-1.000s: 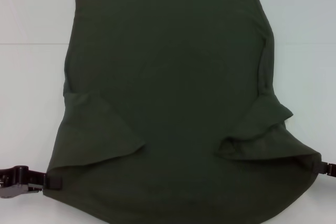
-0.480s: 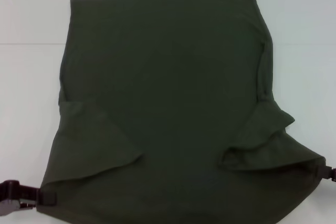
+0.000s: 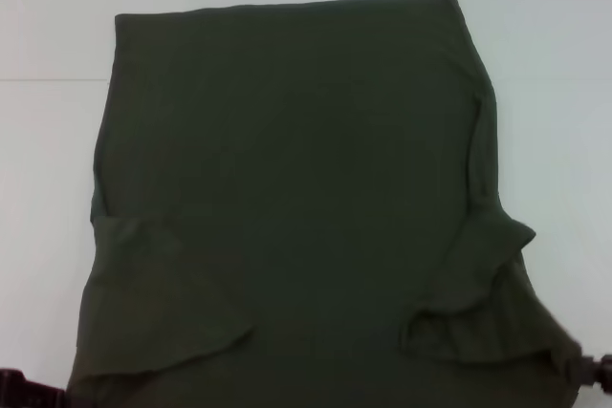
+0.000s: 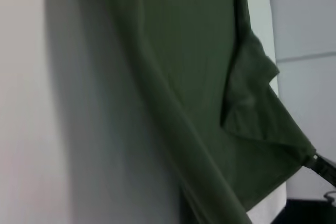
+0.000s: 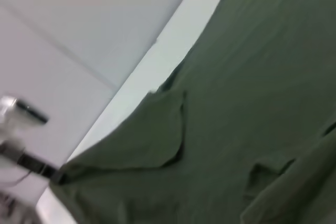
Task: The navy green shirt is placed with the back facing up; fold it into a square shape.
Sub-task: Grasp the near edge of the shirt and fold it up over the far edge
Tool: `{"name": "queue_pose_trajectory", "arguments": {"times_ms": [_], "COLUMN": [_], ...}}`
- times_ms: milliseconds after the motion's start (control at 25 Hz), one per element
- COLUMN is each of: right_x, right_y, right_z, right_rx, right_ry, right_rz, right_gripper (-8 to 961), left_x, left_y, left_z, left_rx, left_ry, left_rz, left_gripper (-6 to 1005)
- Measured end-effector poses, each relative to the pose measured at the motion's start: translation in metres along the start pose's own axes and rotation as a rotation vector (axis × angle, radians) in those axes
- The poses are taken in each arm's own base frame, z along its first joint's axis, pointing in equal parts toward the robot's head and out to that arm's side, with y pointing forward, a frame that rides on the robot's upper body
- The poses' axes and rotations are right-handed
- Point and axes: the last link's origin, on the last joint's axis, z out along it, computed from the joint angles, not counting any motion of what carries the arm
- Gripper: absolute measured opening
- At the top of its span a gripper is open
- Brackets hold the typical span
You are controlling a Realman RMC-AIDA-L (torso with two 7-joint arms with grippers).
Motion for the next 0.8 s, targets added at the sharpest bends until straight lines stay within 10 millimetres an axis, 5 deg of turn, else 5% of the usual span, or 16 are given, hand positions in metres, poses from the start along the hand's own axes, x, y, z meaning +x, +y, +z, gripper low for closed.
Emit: {"name": "queue_pose_trajectory", "arguments": {"times_ms": [520,800], "right_x": [0.008,-0.003], "right_y": [0.006,0.006], "right_z": [-0.001,0.003], "right_rx": [-0.057,-0.078], "right_ry": [0.111,0.018], "right_rz": [-0.052,-0.026], "right_gripper": [23,23], "left_x": [0.0,0.02], "left_y": [0.007,0.014], "left_z": [-0.003,-0.011], "left_rx": [-0.016,-0.077], "left_ry": [-0.079,0.084], "left_rz": [-0.005,0.017], "left_gripper": [118,124]}}
